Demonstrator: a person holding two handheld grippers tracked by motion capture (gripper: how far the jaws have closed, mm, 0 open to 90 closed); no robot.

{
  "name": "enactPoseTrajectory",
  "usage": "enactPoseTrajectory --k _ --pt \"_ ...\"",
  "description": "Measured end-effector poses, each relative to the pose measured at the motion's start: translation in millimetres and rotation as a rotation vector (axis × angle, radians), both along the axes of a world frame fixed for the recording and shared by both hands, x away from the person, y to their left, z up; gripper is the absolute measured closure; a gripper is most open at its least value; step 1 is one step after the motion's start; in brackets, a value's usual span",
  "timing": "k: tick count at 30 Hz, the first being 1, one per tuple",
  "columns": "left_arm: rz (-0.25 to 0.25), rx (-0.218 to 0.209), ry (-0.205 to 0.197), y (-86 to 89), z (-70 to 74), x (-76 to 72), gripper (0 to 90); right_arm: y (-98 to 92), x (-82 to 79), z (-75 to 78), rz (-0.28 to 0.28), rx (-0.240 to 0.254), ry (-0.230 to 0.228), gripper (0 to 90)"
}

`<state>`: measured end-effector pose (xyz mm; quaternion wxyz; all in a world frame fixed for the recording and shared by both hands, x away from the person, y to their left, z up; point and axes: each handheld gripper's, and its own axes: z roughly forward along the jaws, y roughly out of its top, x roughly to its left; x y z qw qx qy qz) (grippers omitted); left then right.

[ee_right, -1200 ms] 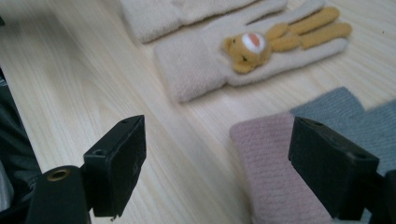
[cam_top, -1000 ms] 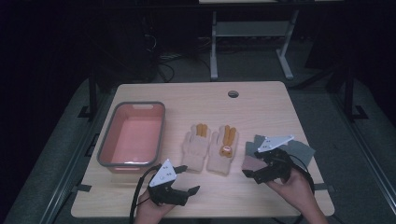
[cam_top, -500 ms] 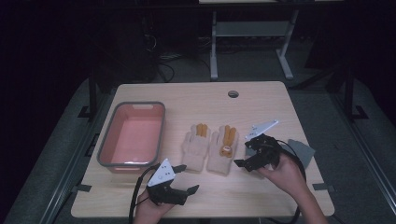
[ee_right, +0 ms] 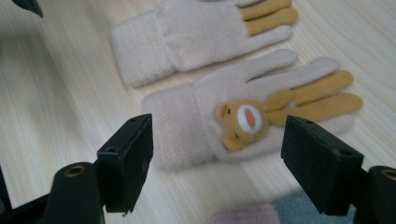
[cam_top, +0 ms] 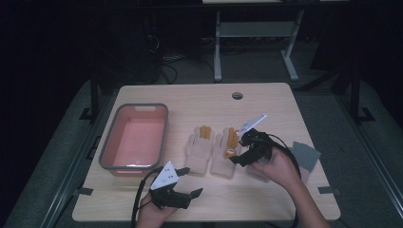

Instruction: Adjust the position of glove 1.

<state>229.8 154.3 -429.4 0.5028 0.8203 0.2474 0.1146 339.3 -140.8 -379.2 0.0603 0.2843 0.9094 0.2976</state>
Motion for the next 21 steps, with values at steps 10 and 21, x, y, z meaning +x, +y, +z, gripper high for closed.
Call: enactPoseTrajectory --k 10,21 --pt "0.001 -0.003 -0.006 0.6 1.5 0.5 20.5 14.4 18.7 -10.4 0.020 -0.046 0.031 28.6" --pt "-0.004 -0.003 -0.007 0.0 1.6 -0.1 20.6 24.0 32.8 -30.4 0.019 -0.114 0.060 34.3"
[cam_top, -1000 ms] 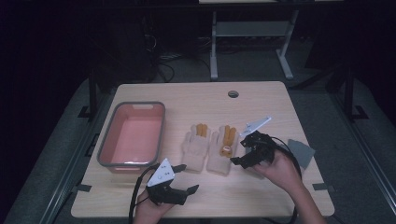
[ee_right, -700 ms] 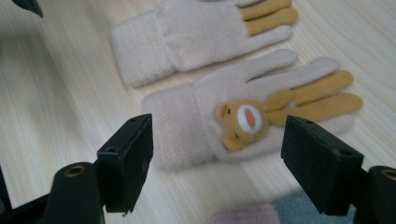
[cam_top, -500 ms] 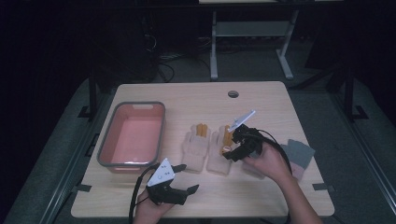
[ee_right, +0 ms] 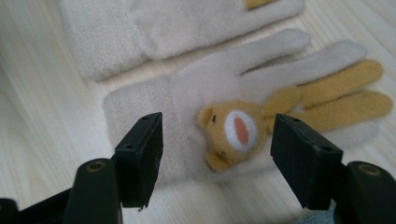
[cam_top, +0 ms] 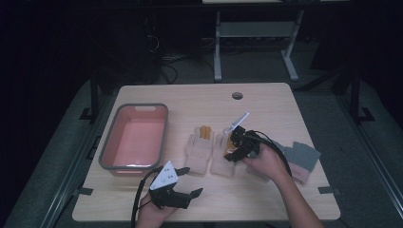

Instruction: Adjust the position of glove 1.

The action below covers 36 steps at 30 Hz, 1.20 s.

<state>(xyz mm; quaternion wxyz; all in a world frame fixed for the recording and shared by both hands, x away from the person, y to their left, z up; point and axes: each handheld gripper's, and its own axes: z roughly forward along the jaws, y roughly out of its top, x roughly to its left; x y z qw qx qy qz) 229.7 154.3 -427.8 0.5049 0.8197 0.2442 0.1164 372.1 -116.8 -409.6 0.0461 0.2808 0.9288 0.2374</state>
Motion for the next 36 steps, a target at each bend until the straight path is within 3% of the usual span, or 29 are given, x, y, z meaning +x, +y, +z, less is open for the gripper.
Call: enactPoseTrajectory --k 27,36 --pt "-0.007 -0.003 0.006 -2.2 -1.3 0.1 20.6 9.2 16.4 -24.9 -0.021 -0.092 0.050 44.4" --pt "-0.007 -0.004 0.009 -2.1 -1.3 0.8 20.6 6.9 17.5 -28.1 -0.036 -0.076 0.042 53.0"
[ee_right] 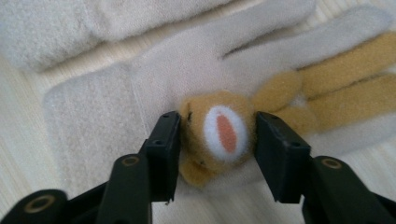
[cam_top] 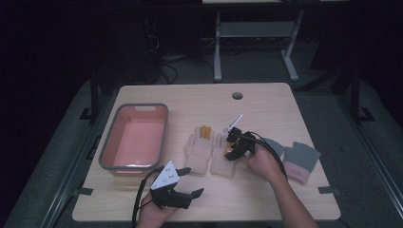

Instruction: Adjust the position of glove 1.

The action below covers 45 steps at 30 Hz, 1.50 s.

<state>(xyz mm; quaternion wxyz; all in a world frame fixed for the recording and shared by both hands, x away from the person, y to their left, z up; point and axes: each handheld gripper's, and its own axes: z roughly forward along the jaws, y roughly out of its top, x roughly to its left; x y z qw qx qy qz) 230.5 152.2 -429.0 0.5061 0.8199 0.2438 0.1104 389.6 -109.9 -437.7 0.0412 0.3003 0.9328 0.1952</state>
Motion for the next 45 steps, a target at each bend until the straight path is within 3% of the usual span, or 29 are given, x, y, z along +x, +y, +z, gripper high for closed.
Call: enactPoseTrajectory --k 12,32,45 --pt "0.012 -0.007 0.005 1.9 0.0 1.5 20.8 -4.2 -1.7 6.3 0.025 0.023 -0.020 62.3" --pt "0.030 -0.016 0.001 7.8 3.0 2.4 20.8 -7.9 -13.9 43.1 0.058 0.074 -0.090 63.7" --pt "0.052 -0.039 -0.004 11.9 5.0 2.3 20.8 9.7 -16.5 70.9 0.094 0.101 -0.140 63.7"
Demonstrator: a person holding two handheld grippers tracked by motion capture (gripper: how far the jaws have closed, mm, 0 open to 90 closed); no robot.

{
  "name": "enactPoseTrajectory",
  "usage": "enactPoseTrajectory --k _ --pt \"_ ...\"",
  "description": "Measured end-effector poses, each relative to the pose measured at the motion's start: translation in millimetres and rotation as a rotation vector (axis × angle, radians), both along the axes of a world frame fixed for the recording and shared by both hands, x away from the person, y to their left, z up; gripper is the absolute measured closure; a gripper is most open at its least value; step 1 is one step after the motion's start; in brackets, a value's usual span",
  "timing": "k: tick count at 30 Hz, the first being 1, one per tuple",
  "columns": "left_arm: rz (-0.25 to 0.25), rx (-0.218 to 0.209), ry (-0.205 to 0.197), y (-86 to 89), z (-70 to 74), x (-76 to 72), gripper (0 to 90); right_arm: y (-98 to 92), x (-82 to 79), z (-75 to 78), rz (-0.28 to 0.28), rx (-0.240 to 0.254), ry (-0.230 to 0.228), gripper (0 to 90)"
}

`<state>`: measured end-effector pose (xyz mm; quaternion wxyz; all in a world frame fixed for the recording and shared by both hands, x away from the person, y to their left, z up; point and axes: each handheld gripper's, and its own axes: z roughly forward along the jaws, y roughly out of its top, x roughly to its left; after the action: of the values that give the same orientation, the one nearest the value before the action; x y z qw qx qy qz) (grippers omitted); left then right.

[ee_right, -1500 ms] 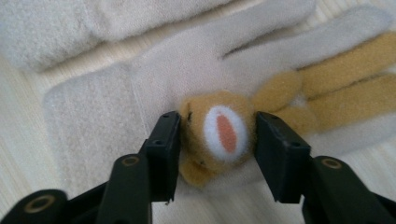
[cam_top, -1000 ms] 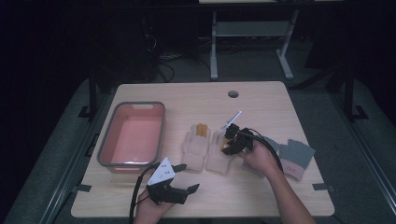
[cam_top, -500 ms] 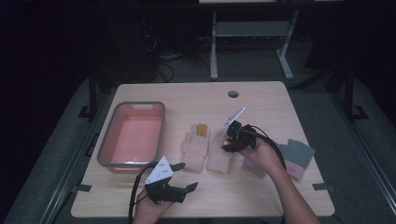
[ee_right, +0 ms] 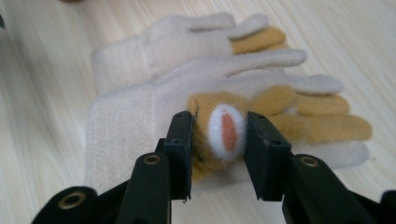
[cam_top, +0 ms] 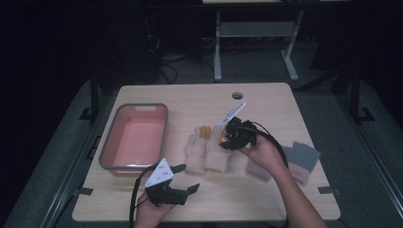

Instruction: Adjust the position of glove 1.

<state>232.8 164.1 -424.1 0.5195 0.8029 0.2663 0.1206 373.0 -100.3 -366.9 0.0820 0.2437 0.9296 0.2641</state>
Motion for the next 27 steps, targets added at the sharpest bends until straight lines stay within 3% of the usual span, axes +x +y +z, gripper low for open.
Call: enactPoseTrajectory --k 4,14,27 --pt "0.007 -0.005 -0.015 1.6 1.4 -0.5 20.8 11.7 1.4 3.6 0.017 0.002 -0.007 63.7" --pt "0.022 -0.008 -0.008 5.0 2.4 -0.2 20.8 36.5 7.3 5.8 0.045 0.018 -0.010 63.7" --pt "0.030 -0.018 -0.009 7.6 3.2 0.6 20.8 59.5 13.7 -1.2 0.089 0.002 -0.003 63.6"
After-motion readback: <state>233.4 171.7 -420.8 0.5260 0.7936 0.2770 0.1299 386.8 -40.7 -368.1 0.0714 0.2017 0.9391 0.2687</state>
